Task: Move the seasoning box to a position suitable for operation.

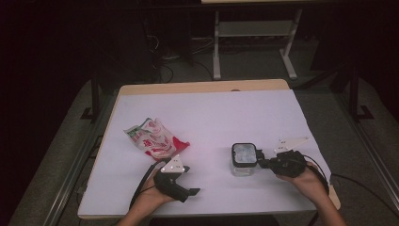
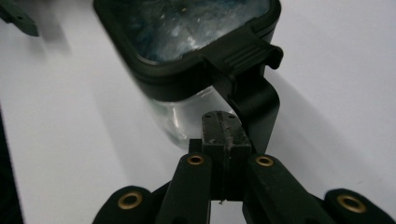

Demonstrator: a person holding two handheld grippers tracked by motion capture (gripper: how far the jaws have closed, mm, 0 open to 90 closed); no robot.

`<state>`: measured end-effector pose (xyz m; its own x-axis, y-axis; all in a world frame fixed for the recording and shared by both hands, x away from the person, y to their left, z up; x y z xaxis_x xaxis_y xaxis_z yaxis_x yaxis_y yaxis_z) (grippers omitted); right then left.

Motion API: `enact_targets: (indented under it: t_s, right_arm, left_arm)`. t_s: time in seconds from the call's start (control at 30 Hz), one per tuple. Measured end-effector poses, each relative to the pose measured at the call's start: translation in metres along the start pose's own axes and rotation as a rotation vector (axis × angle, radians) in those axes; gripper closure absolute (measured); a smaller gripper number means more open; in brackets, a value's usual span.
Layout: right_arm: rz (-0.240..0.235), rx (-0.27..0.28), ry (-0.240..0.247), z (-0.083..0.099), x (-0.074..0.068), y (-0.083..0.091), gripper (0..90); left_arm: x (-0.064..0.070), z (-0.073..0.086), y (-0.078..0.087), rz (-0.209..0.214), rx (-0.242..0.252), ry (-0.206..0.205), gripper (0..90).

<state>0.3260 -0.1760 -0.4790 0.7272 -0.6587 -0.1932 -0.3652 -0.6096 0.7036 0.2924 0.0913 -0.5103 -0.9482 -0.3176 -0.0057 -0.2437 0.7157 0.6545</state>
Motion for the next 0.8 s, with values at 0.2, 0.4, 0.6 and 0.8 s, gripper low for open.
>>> enact_targets:
  t_s: [0.2,0.4,0.6,0.8]
  right_arm:
    - [0.017,0.008,-0.002,-0.007,0.012,-0.003,90.0]
    - [0.019,0.015,-0.005,-0.008,0.014,-0.004,90.0]
    - [0.009,0.035,-0.007,-0.003,0.006,0.007,89.9]
    - [0.014,0.059,-0.026,0.007,0.006,0.017,86.6]
  left_arm:
    - [0.001,0.0,0.001,0.002,0.003,0.005,13.1]
    - [0.002,0.0,0.0,0.01,-0.005,-0.004,13.1]
    - [0.001,0.0,0.002,0.009,-0.002,0.013,13.0]
    - [0.0,0.0,0.002,0.009,0.003,0.016,13.1]
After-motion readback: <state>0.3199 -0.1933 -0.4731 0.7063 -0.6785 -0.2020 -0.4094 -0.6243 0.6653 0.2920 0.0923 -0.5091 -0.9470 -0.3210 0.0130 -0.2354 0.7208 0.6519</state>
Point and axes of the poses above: each handheld gripper's, and its own axes: y roughly backward along the jaws, z roughly out of its underside, x roughly to its right, the point moved 9 cm from there along -y, roughly forward along the jaws, and after that the axes turned 9 degrees about -y, right-handed, at the moved point
